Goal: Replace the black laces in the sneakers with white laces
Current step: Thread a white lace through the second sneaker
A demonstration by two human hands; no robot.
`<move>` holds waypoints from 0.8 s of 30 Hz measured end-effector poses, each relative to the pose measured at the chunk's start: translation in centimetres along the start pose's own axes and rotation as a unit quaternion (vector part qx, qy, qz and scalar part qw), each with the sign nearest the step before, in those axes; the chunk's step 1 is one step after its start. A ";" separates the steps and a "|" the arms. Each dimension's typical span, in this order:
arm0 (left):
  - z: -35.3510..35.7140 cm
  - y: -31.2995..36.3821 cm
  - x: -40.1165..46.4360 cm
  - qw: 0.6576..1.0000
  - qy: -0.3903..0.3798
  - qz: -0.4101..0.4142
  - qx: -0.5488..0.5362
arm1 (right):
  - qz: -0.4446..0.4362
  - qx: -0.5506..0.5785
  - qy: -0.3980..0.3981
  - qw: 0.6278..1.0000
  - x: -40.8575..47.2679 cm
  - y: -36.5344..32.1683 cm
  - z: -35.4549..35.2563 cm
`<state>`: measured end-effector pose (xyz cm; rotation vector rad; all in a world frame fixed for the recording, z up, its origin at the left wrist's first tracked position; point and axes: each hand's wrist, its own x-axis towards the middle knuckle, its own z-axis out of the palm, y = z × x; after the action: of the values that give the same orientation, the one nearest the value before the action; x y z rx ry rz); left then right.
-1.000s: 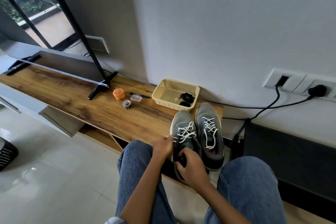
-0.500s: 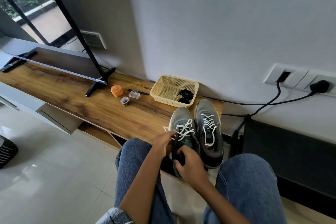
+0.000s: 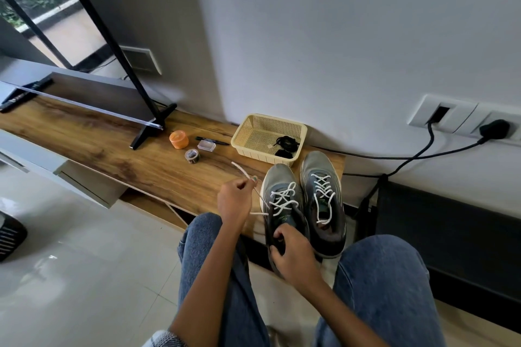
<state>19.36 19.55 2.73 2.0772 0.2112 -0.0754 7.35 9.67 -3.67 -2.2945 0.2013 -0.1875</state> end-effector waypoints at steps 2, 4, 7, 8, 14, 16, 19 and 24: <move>-0.3 0.3 -0.2 0.999 -0.028 0.038 -0.004 | -0.005 0.004 -0.003 1.000 0.0 0.0 -0.1; -0.3 0.7 -0.9 0.995 -0.056 0.065 -0.053 | -0.001 0.029 0.000 1.000 0.0 -0.2 -0.3; 0.1 1.3 -2.6 0.984 -0.079 0.104 -0.122 | 0.032 0.088 0.063 0.994 0.3 -0.6 -1.3; 0.3 1.1 -3.1 0.981 -0.086 0.111 -0.133 | 0.036 0.092 0.095 0.991 0.4 -0.8 -1.9; 1.9 -0.9 -5.3 0.981 -0.118 0.156 0.007 | 0.028 -0.091 0.138 0.986 2.6 -0.2 -4.7; 2.5 -1.2 -5.7 0.971 -0.105 0.166 0.136 | 0.057 -0.156 0.070 0.984 3.3 0.7 -4.9; 3.3 -2.0 -5.9 0.948 -0.103 0.177 0.243 | 0.088 -0.131 0.022 0.987 4.1 1.6 -5.1; 4.2 -2.5 -5.9 0.933 -0.063 0.195 0.297 | 0.189 0.048 0.024 0.980 4.9 2.0 -6.0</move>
<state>13.22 16.39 -0.69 2.6647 -0.3500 -0.0321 10.76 3.01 -0.80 -2.1118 0.6331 -0.0551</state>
